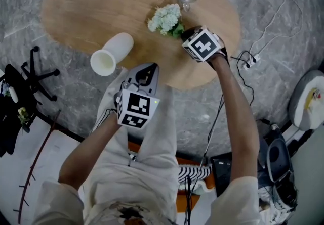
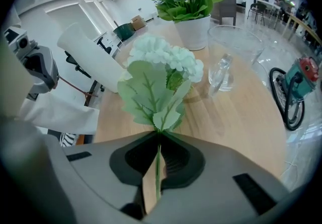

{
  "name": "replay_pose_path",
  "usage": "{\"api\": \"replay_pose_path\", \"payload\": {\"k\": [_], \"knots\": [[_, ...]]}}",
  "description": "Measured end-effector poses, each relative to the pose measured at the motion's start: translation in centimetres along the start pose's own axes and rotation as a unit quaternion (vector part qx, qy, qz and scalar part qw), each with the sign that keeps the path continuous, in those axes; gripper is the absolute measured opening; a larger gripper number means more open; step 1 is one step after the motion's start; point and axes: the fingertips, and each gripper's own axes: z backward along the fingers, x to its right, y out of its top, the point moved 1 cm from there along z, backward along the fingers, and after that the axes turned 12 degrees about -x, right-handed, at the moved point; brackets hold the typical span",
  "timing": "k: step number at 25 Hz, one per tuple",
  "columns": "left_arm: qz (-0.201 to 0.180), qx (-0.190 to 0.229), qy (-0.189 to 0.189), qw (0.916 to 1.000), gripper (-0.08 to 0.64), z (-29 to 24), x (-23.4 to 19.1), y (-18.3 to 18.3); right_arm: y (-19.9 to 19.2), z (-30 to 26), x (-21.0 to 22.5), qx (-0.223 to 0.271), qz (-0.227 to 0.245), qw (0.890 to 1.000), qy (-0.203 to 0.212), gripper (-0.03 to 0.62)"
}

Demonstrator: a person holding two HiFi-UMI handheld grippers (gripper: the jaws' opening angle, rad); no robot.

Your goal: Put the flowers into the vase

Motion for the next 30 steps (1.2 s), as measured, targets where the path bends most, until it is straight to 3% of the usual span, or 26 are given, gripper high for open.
{"api": "replay_pose_path", "payload": {"k": [7, 16, 30], "knots": [[-0.004, 0.001, -0.010, 0.9999, 0.008, 1.8, 1.1, 0.6, -1.2, 2.2, -1.8, 0.022, -0.010, 1.000, 0.001, 0.025], [-0.004, 0.011, -0.027, 0.9996, 0.008, 4.0, 2.6, 0.8, -0.8, 6.6, -4.1, 0.087, -0.015, 0.996, -0.018, 0.025], [-0.001, 0.024, -0.051, 0.9984, 0.008, 7.2, 2.7, 1.2, 1.3, 13.5, -9.5, 0.216, 0.008, 0.976, -0.016, 0.025]]}}
